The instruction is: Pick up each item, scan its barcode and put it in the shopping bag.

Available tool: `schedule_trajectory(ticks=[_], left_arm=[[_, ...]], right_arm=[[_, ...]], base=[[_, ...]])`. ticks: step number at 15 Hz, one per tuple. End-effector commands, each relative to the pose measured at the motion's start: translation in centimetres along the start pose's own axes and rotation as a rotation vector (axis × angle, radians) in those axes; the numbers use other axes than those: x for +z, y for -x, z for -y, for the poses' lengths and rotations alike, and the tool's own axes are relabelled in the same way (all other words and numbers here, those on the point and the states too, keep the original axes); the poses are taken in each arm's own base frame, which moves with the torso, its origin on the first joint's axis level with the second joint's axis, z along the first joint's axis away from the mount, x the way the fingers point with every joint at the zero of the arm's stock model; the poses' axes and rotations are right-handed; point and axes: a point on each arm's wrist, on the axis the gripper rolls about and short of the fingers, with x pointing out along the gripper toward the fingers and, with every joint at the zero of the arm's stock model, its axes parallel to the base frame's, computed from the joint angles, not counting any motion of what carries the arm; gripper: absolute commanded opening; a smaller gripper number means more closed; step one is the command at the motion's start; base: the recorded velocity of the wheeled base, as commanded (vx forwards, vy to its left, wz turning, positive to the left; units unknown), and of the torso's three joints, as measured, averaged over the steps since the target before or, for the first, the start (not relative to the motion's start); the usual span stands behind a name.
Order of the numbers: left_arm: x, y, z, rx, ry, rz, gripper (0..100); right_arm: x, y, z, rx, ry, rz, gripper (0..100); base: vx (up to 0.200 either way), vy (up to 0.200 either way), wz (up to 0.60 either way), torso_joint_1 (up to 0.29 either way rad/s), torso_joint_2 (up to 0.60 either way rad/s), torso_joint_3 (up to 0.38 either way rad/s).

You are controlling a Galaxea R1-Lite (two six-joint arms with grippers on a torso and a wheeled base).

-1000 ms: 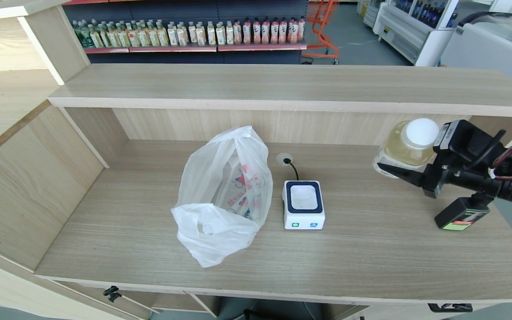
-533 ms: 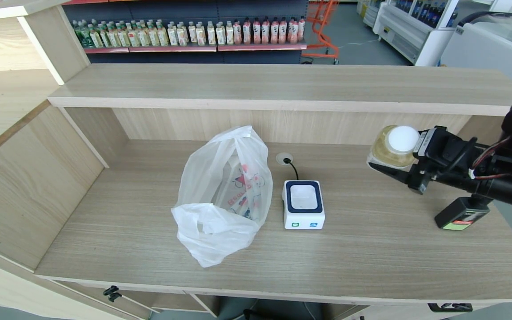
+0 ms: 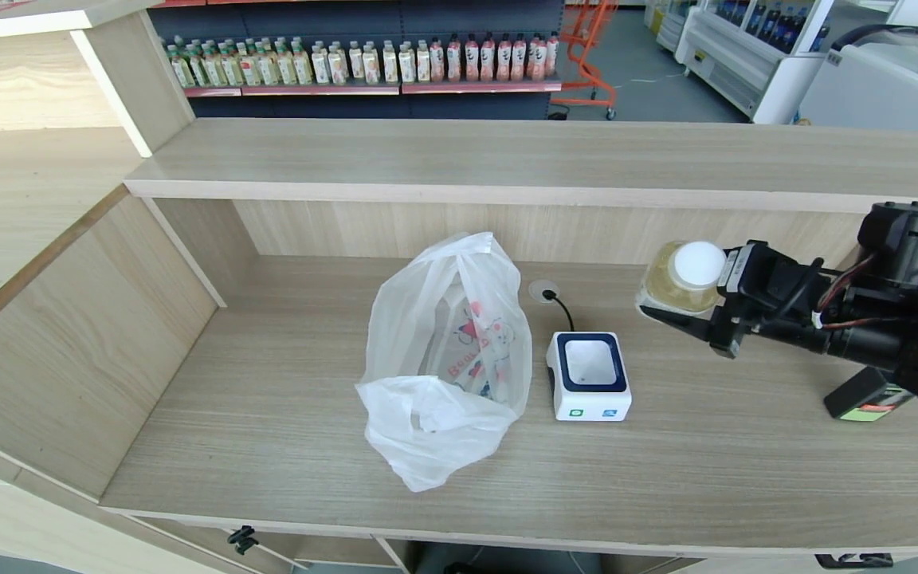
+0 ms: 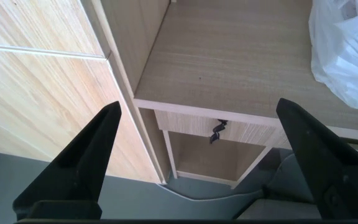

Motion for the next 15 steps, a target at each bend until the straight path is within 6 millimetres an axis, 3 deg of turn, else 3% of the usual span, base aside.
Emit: schedule_trajectory(ticks=[1, 6, 15], left_arm=[[0.0, 0.0, 0.0, 0.002, 0.0, 0.0, 100], [0.0, 0.0, 0.0, 0.0, 0.0, 0.0, 100], [0.0, 0.0, 0.0, 0.0, 0.0, 0.0, 100]], right_arm=[[-1.9, -1.5, -1.4, 0.085, -0.045, 0.027, 0], [-4.7, -3.6, -2.0, 0.158, -0.082, 0.084, 0], [-6.4, -5.8, -4.7, 0.245, -0.001, 0.166, 0]], base=[[0.0, 0.0, 0.0, 0.0, 0.0, 0.0], [0.0, 0.0, 0.0, 0.0, 0.0, 0.0], [0.0, 0.0, 0.0, 0.0, 0.0, 0.0]])
